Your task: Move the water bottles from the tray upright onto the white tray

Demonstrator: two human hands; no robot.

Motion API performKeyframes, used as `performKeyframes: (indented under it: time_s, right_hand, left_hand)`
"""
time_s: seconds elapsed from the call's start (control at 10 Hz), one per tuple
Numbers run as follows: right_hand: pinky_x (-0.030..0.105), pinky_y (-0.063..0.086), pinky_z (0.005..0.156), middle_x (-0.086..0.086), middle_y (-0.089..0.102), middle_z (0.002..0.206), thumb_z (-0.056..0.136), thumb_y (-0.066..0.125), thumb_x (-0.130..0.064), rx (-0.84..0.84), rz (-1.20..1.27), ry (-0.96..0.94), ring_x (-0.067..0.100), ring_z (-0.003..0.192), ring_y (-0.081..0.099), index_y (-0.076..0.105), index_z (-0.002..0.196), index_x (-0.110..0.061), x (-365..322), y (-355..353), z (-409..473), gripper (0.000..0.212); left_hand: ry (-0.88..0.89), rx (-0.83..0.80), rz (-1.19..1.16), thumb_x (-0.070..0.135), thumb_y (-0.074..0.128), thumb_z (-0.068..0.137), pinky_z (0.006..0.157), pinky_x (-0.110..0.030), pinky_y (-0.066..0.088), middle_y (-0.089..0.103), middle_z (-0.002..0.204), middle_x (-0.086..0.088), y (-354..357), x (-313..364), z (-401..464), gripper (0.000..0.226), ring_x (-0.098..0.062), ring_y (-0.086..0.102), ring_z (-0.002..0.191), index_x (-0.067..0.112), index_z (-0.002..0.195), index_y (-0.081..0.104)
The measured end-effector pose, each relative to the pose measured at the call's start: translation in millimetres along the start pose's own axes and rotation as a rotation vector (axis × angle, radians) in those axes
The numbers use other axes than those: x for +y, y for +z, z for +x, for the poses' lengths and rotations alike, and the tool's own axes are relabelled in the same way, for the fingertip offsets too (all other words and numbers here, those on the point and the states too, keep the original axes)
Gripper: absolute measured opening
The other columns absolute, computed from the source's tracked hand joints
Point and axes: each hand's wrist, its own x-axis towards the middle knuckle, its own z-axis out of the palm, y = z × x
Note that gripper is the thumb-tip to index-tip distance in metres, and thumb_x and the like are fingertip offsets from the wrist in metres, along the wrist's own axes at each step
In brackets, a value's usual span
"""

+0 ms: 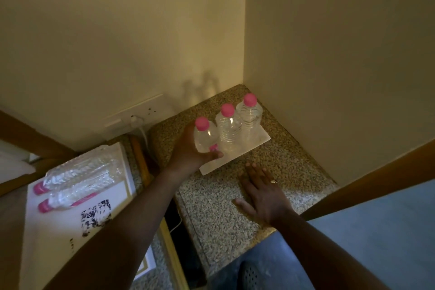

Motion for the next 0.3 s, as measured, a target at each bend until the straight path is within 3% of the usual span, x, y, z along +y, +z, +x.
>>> performKeyframes:
  time_s: [0.1,0.2,0.3]
  right_hand:
    - [0.053,0.002,0.12,0.017,0.001,0.162,0.095,0.016,-0.076,-0.043,-0.01,0.022,0.032,0.15,-0.005,0.011,0.155,-0.02,0,0,1,0.082]
    - [0.052,-0.004,0.119,0.016,-0.006,0.161,0.092,0.01,-0.079,-0.058,-0.026,0.034,0.032,0.149,-0.009,0.006,0.156,-0.021,-6,-4,2,0.087]
    - [0.048,-0.02,0.113,0.015,-0.011,0.159,0.088,0.001,-0.083,-0.081,-0.037,0.013,0.031,0.147,-0.014,0.005,0.157,-0.022,-21,-12,4,0.092]
  left_hand:
    - [-0.031,-0.082,0.144,0.049,0.093,0.051,0.106,-0.032,0.04,0.045,0.15,0.006,-13,-8,-11,0.121,-0.009,0.041,0.136,0.029,0.15,0.026]
    - [-0.123,-0.015,0.345,0.065,0.084,0.053,0.117,-0.043,0.027,0.02,0.164,-0.007,-34,-29,-34,0.135,-0.022,0.019,0.149,0.024,0.156,0.009]
    - [-0.085,0.032,0.395,0.071,0.079,0.056,0.113,-0.056,0.032,0.025,0.161,-0.011,-55,-46,-61,0.126,-0.033,0.022,0.148,0.026,0.155,0.015]
